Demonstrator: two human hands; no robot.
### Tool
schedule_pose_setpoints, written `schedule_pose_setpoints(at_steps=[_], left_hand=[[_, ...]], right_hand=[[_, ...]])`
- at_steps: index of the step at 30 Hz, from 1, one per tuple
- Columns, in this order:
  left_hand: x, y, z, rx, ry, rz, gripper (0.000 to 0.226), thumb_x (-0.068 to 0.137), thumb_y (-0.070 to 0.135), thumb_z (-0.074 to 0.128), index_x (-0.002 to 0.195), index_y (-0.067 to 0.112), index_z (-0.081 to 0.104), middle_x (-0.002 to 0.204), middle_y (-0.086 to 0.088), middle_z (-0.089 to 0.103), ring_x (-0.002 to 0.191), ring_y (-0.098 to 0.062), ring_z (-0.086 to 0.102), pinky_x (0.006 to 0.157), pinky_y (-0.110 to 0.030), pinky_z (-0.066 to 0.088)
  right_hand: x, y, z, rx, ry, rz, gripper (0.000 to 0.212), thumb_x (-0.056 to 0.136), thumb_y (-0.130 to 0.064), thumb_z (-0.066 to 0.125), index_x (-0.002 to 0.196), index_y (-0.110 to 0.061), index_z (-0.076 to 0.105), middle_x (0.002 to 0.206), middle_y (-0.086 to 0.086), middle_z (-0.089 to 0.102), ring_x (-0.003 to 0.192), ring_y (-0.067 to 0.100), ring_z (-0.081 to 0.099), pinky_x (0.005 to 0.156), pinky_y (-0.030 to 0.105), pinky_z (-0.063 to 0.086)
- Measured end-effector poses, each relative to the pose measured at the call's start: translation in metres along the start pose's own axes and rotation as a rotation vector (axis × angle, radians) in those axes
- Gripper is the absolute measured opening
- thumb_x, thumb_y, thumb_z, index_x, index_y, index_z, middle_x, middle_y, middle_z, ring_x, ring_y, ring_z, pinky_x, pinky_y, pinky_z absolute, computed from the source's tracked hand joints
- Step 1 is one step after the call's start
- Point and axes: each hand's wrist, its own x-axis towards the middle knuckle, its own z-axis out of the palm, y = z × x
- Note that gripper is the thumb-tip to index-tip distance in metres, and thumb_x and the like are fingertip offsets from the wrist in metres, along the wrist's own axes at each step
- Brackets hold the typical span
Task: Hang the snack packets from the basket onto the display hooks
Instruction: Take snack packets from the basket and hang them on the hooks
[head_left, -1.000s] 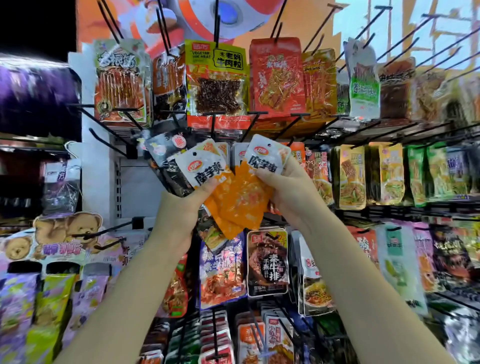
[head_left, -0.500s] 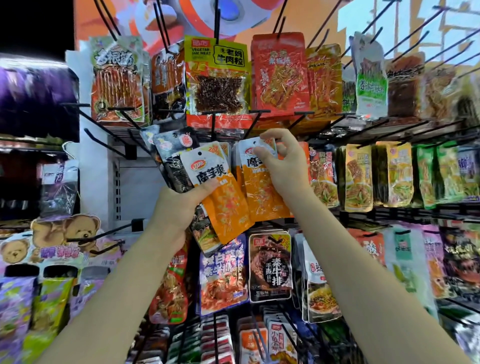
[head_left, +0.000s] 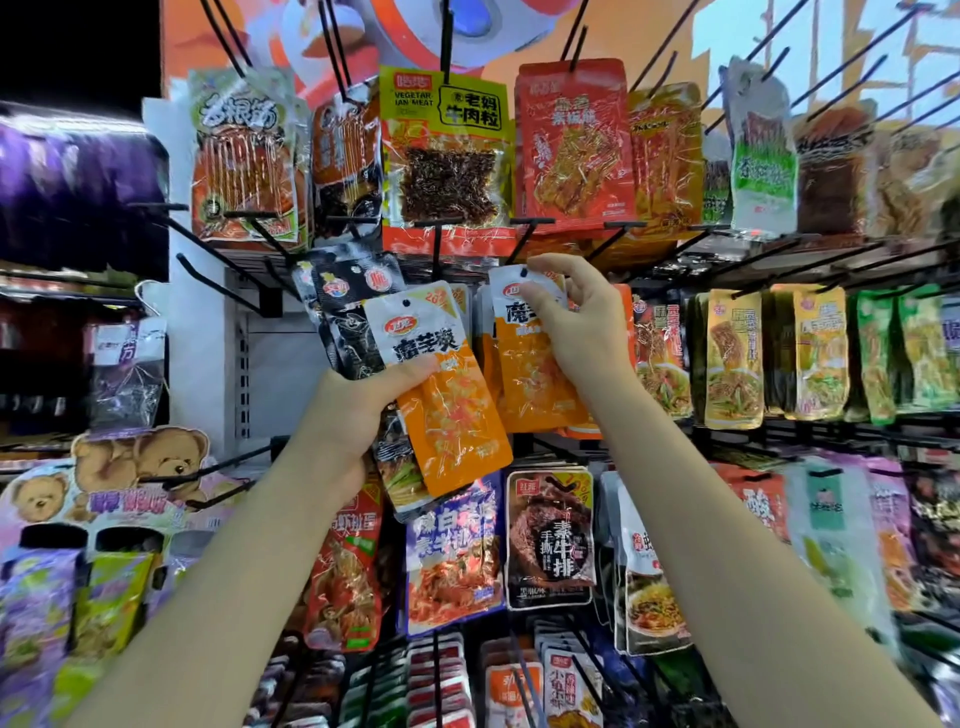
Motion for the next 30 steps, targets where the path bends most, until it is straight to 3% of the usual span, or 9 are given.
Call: schedule_pose_setpoints(at_steps=[4, 10, 12, 14, 16, 18, 21, 24, 30], left_hand=[[-0.001, 0.001, 0.004, 0.012, -0.006, -0.006, 0.019, 0.082, 0.016, 0.078, 0.1, 0.017, 0.073, 0.093, -0.007, 0.079, 0.082, -0.027, 0.076, 0.081, -0.045, 0.06], [0.0, 0.0, 0.01, 0.026, -0.02, -0.004, 0.008, 0.082, 0.015, 0.078, 0.09, 0.015, 0.075, 0.085, -0.006, 0.079, 0.073, -0.022, 0.076, 0.07, -0.037, 0.062], [0.001, 0.0, 0.016, 0.017, -0.028, -0.019, 0.008, 0.084, 0.014, 0.077, 0.091, 0.012, 0.075, 0.085, -0.008, 0.078, 0.072, -0.024, 0.075, 0.069, -0.039, 0.063], [0.004, -0.001, 0.022, -0.001, -0.04, -0.037, 0.014, 0.086, 0.017, 0.077, 0.095, 0.007, 0.075, 0.087, -0.013, 0.078, 0.075, -0.03, 0.075, 0.073, -0.045, 0.064], [0.005, -0.001, 0.027, -0.03, -0.046, -0.068, 0.036, 0.08, 0.029, 0.083, 0.106, 0.007, 0.073, 0.095, -0.017, 0.077, 0.085, -0.036, 0.075, 0.08, -0.052, 0.061], [0.005, -0.002, 0.027, -0.026, -0.048, -0.088, 0.047, 0.076, 0.036, 0.082, 0.109, 0.005, 0.07, 0.099, -0.017, 0.076, 0.082, -0.034, 0.075, 0.073, -0.049, 0.061], [0.004, -0.004, 0.017, 0.02, -0.116, -0.096, 0.027, 0.096, 0.012, 0.053, 0.101, -0.011, 0.064, 0.085, -0.019, 0.073, 0.063, -0.031, 0.07, 0.05, -0.032, 0.055], [0.004, -0.005, 0.005, 0.105, -0.173, -0.067, 0.031, 0.099, 0.006, 0.046, 0.11, -0.018, 0.062, 0.092, -0.02, 0.076, 0.074, -0.036, 0.073, 0.059, -0.037, 0.06], [0.003, -0.005, -0.003, 0.128, -0.182, 0.032, 0.021, 0.099, 0.007, 0.057, 0.118, 0.002, 0.065, 0.111, -0.016, 0.075, 0.098, -0.038, 0.073, 0.08, -0.05, 0.061]], right_hand=[[-0.002, 0.009, 0.0, -0.116, -0.058, 0.056, 0.026, 0.096, -0.025, 0.068, 0.122, -0.02, 0.07, 0.121, -0.006, 0.065, 0.115, 0.012, 0.056, 0.083, 0.01, 0.042], [-0.029, -0.008, -0.01, -0.278, 0.173, -0.226, 0.018, 0.099, -0.022, 0.064, 0.103, -0.008, 0.074, 0.097, 0.0, 0.056, 0.088, 0.012, 0.054, 0.075, 0.007, 0.041], [-0.039, -0.022, -0.011, -0.079, -0.085, -0.087, 0.028, 0.095, -0.033, 0.069, 0.116, -0.014, 0.066, 0.092, -0.002, 0.066, 0.086, 0.014, 0.064, 0.075, 0.02, 0.052], [-0.048, -0.026, -0.005, 0.05, -0.326, 0.01, 0.065, 0.081, -0.035, 0.081, 0.135, -0.018, 0.047, 0.098, 0.001, 0.072, 0.086, 0.012, 0.07, 0.074, 0.032, 0.059], [-0.054, -0.019, 0.0, 0.125, -0.315, -0.016, 0.08, 0.078, -0.022, 0.086, 0.14, -0.024, 0.036, 0.108, 0.008, 0.073, 0.094, 0.018, 0.073, 0.079, 0.04, 0.061], [-0.052, -0.013, -0.005, 0.222, -0.214, -0.022, 0.077, 0.083, -0.008, 0.081, 0.139, -0.031, 0.034, 0.112, 0.013, 0.072, 0.095, 0.023, 0.073, 0.075, 0.041, 0.062], [-0.04, -0.003, -0.019, 0.16, -0.127, -0.034, 0.054, 0.089, -0.011, 0.076, 0.129, -0.034, 0.049, 0.119, 0.003, 0.069, 0.106, 0.025, 0.069, 0.085, 0.051, 0.059], [-0.028, 0.004, -0.021, 0.065, -0.109, -0.042, 0.026, 0.093, -0.019, 0.072, 0.114, -0.032, 0.064, 0.124, -0.017, 0.062, 0.129, 0.02, 0.055, 0.103, 0.056, 0.048], [-0.012, 0.003, -0.009, 0.056, -0.091, 0.006, 0.031, 0.095, -0.021, 0.068, 0.122, -0.036, 0.064, 0.128, -0.022, 0.06, 0.128, 0.017, 0.055, 0.108, 0.054, 0.044]])
